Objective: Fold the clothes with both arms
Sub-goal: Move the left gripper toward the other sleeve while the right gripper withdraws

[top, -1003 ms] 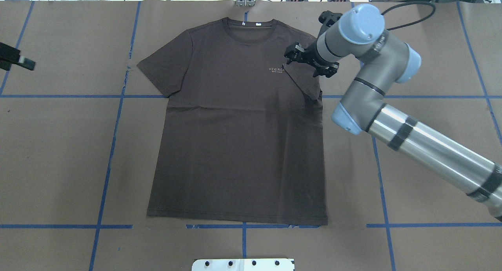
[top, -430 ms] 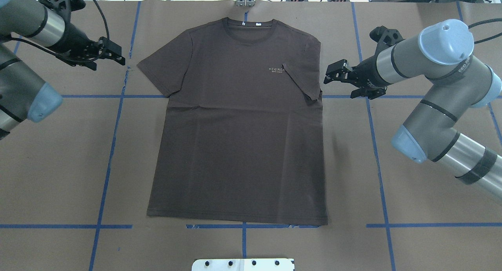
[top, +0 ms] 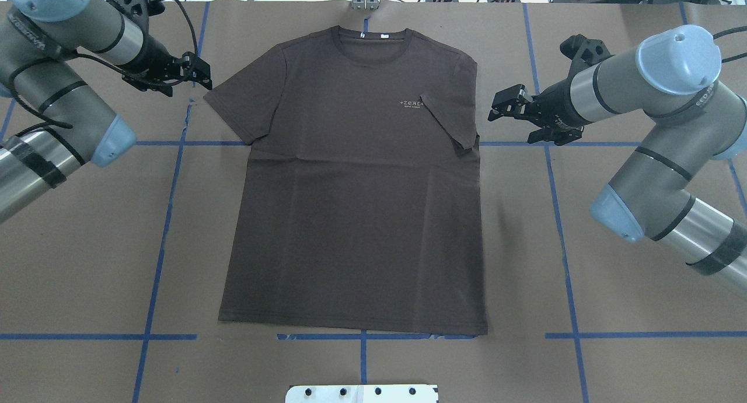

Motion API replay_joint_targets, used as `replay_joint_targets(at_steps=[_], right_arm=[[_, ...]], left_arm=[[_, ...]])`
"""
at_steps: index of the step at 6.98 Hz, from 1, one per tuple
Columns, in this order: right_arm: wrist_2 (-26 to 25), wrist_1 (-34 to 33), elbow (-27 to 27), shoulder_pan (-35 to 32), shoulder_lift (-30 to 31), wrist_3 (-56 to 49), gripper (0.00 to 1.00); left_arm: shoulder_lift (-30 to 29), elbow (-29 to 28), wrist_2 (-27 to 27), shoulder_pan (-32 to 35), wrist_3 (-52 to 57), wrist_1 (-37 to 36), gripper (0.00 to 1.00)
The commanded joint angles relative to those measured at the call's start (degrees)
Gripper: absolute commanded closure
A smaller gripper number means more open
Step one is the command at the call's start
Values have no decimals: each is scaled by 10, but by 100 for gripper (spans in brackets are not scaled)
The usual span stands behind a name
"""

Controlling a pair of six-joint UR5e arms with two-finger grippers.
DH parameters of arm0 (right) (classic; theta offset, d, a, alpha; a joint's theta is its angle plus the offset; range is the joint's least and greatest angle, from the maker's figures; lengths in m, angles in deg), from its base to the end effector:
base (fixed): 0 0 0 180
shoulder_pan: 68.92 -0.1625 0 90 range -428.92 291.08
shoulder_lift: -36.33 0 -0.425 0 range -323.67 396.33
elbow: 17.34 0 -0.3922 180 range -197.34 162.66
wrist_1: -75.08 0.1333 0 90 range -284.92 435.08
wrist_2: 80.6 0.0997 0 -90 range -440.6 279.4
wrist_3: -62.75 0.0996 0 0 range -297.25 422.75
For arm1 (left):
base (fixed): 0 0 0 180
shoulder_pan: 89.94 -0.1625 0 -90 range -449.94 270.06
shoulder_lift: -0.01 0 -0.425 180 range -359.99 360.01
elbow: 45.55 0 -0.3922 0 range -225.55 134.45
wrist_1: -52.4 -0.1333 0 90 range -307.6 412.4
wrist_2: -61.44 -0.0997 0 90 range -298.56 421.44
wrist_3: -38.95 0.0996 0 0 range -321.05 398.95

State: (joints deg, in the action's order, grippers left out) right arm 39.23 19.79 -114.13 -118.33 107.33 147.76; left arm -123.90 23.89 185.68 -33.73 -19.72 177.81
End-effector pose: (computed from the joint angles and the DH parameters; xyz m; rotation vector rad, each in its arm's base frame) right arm -0.3371 -0.5221 0.3495 0.0527 -1.1376 0.4160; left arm 0.3509 -0.6632 0.4040 0.1654 0.9816 -0.1437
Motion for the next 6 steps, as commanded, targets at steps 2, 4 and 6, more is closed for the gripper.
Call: replay_joint_targets(at_steps=[2,4,6], right_arm=[[-14,1,0,0,5,9,0],[-15,3,0,-1,8,9,0],[-17,8,-4,1,23,12,0]], left_arm=[[-34,-66,-86,-24,-7,18,14],[-36,-102,-121,-33,-10,66,15],[-63,-143,-122,-34,-10,66,18]])
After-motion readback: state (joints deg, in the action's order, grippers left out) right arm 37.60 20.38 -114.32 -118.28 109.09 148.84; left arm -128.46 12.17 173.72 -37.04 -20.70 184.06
